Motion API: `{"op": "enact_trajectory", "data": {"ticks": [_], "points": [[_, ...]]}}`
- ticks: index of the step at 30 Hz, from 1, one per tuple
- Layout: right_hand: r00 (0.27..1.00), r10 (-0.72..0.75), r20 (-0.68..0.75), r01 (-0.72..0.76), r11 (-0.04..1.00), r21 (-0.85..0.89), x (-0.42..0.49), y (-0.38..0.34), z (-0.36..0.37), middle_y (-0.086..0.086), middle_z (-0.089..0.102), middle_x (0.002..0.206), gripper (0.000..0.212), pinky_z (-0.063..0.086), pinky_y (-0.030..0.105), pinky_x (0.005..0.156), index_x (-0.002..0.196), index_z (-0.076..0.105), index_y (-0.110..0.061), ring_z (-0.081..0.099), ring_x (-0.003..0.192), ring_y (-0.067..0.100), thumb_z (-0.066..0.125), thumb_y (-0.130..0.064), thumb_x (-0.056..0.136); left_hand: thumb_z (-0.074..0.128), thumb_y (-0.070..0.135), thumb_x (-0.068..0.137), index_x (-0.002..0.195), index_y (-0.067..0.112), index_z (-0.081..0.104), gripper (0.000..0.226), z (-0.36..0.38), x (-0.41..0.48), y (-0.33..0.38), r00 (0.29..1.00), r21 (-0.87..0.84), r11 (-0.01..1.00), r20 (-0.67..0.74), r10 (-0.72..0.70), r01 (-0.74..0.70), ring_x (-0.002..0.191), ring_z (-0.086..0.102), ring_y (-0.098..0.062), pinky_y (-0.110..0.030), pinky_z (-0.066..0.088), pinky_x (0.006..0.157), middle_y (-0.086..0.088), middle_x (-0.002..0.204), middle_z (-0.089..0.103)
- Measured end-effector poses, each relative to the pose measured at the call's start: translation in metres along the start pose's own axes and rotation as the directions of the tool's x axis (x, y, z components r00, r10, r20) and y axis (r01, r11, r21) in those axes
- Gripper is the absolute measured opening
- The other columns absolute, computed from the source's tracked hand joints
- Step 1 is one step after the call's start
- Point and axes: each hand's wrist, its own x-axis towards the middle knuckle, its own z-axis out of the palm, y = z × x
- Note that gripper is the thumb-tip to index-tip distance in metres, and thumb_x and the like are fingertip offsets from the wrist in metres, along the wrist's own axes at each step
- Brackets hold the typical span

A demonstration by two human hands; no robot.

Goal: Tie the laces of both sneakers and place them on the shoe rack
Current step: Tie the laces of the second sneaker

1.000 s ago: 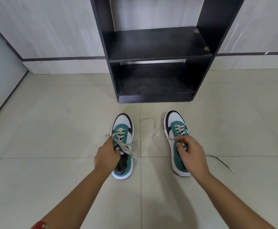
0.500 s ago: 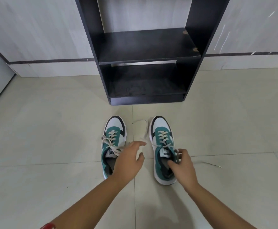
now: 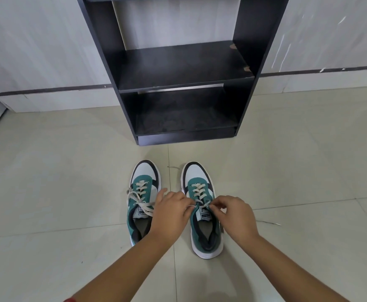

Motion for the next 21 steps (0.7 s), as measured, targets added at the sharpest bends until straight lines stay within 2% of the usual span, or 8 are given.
{"op": "enact_trajectory", "data": {"ticks": [3,5,7,10,12,17,21], "points": [[0.998,-0.060,-0.007,0.058,0.990,-0.127,0.004,0.002,-0.001,-0.005,0.071,0.089,0.018,0.047,0.033,0.072,0.090,0.069,-0.024,0.060,0.087,0.018,0.054,-0.032,0.086,0.060,0.032,0.086,0.090,0.031,0.072,0.013,0.001,0.002,-0.001,1.000,0.058,0.998,-0.015,0.019,-0.018,0.086,0.063,-0.016,-0.043,0.029,0.107,0.009,0.086,0.070],[0.998,-0.051,-0.044,0.042,0.984,-0.173,0.008,0.007,-0.004,-0.003,0.068,0.085,0.017,0.046,0.033,0.070,0.087,0.067,-0.020,0.060,0.085,0.020,0.053,-0.030,0.086,0.061,0.029,0.085,0.083,0.029,0.071,0.011,-0.001,0.001,-0.005,0.999,0.050,0.999,-0.050,-0.016,0.019,0.081,0.063,-0.015,-0.045,0.032,0.107,0.009,0.083,0.069],[0.997,-0.002,-0.084,-0.011,0.987,-0.161,0.010,0.012,-0.007,-0.002,0.066,0.085,0.015,0.045,0.033,0.067,0.085,0.065,-0.018,0.059,0.085,0.021,0.054,-0.028,0.085,0.059,0.028,0.087,0.080,0.027,0.070,0.013,-0.004,0.000,-0.012,0.995,0.043,0.996,-0.068,-0.075,0.078,0.078,0.061,-0.014,-0.046,0.033,0.107,0.009,0.081,0.067],[0.996,0.048,-0.072,-0.058,0.988,-0.145,0.009,0.014,-0.005,-0.002,0.065,0.087,0.013,0.046,0.031,0.063,0.084,0.062,-0.018,0.061,0.082,0.021,0.054,-0.028,0.084,0.053,0.026,0.090,0.083,0.024,0.069,0.018,-0.007,-0.001,-0.017,0.992,0.080,0.989,-0.018,-0.127,0.128,0.082,0.060,-0.015,-0.043,0.026,0.111,0.008,0.086,0.065],[0.995,0.096,-0.039,-0.099,0.989,-0.106,0.007,0.015,-0.003,-0.003,0.064,0.088,0.013,0.047,0.031,0.062,0.083,0.062,-0.018,0.062,0.080,0.021,0.055,-0.029,0.083,0.050,0.026,0.092,0.085,0.024,0.068,0.019,-0.004,-0.005,-0.019,0.991,0.095,0.987,0.011,-0.130,0.129,0.084,0.060,-0.016,-0.042,0.023,0.111,0.007,0.088,0.064],[0.985,0.172,0.033,-0.171,0.985,-0.022,0.003,0.022,-0.002,-0.005,0.064,0.084,0.009,0.040,0.028,0.058,0.078,0.059,-0.022,0.058,0.074,0.019,0.057,-0.031,0.081,0.047,0.030,0.094,0.091,0.025,0.065,0.019,0.000,-0.012,-0.029,0.989,0.161,0.978,0.048,-0.140,0.131,0.088,0.061,-0.015,-0.045,0.027,0.110,0.007,0.094,0.066],[0.975,0.218,0.049,-0.218,0.976,0.011,0.003,0.025,-0.004,-0.008,0.059,0.072,0.006,0.036,0.024,0.052,0.075,0.060,-0.024,0.057,0.070,0.019,0.058,-0.028,0.078,0.045,0.034,0.095,0.094,0.025,0.064,0.020,-0.001,-0.013,-0.033,0.989,0.192,0.975,0.078,-0.127,0.110,0.093,0.062,-0.015,-0.047,0.025,0.112,0.008,0.098,0.067]]}}
